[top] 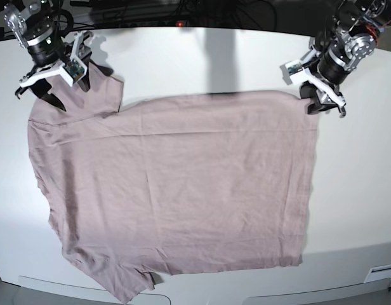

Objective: Fold the T-shirt properly
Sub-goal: 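Lower both grippers onto the shirt's shoulder edges and close them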

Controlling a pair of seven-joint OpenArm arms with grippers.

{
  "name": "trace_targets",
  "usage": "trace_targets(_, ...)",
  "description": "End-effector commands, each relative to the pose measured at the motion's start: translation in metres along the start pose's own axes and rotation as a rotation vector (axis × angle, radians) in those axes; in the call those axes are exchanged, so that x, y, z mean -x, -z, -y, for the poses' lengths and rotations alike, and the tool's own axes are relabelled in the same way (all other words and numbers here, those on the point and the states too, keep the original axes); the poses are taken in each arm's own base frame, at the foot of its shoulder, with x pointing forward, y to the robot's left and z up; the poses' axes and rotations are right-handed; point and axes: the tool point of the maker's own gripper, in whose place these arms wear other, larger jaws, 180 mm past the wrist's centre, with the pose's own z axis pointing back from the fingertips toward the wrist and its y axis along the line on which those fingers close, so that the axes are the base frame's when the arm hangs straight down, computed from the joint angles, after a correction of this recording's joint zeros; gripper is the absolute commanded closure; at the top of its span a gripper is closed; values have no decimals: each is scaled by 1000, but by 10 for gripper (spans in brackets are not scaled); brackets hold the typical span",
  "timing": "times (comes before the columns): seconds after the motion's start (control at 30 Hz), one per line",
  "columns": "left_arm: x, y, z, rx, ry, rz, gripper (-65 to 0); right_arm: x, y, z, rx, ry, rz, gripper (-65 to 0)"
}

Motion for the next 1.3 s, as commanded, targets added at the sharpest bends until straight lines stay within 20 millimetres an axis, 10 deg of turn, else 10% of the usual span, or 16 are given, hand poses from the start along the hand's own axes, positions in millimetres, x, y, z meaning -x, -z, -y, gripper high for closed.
trace_targets(0.0, 13, -1, 8, 38, 13, -44, -269, -7, -1, 8, 23, -11, 28, -378)
trace_targets(0.13, 12, -1, 9, 41, 11, -41, -240, -7, -1, 8, 20, -11, 27, -378)
trace_targets(0.27, 19, -2, 10, 42, 12, -77, 0, 6, -2, -13, -120, -84, -31, -378)
trace_targets(1.27, -5, 0, 4, 15, -16, -13, 0, 151, -27, -73, -508, -178, -418, -377)
